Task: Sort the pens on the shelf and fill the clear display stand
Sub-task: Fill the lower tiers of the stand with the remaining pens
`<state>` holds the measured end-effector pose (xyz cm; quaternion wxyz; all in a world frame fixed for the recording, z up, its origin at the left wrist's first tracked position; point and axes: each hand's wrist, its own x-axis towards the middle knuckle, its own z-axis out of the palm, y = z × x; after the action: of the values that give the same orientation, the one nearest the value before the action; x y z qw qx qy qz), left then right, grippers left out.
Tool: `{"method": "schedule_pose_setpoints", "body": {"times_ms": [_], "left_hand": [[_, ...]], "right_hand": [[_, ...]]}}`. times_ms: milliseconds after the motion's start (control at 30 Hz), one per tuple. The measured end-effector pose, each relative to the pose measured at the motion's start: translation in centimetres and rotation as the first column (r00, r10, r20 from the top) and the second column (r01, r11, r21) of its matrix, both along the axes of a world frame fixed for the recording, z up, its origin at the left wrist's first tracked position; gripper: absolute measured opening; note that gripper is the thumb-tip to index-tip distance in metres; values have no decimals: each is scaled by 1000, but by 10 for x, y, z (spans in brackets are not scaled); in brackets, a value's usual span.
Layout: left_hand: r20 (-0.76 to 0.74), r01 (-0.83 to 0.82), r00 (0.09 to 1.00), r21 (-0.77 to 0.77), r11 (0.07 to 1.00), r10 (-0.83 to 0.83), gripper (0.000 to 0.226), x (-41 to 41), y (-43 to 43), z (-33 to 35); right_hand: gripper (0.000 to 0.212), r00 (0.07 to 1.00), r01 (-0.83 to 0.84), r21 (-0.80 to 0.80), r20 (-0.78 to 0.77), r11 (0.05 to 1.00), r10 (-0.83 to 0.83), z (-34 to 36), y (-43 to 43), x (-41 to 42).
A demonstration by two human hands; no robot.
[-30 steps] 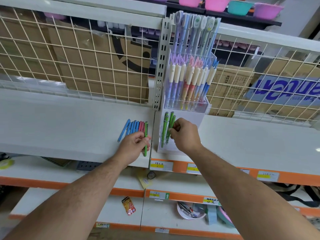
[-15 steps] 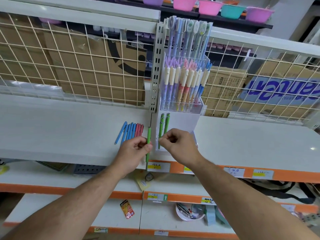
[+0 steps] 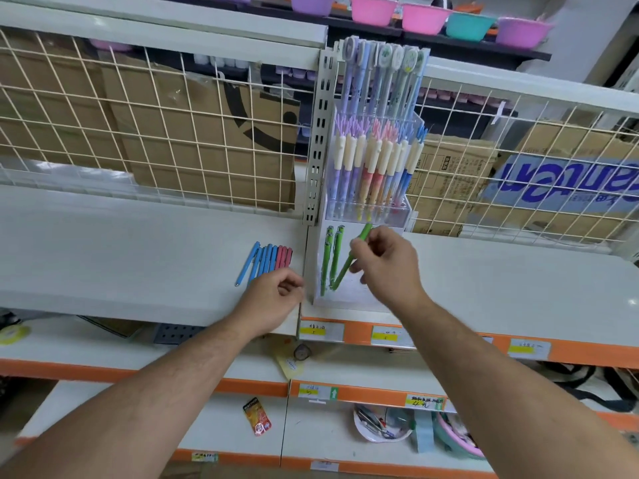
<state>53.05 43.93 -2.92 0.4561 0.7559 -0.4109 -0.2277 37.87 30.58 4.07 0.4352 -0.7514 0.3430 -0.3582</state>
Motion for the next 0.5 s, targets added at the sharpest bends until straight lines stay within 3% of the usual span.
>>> {"method": "schedule_pose_setpoints", "body": {"times_ms": [200, 500], "left_hand": [[51, -3, 999, 195, 981, -7, 10, 8, -4, -9], [90, 47, 994, 227, 973, -69, 12, 10, -3, -11]], "right_hand": [[17, 995, 27, -50, -93, 998, -31, 4, -8, 5], [14, 963, -35, -121, -271, 992, 1, -13, -7, 15]]}}
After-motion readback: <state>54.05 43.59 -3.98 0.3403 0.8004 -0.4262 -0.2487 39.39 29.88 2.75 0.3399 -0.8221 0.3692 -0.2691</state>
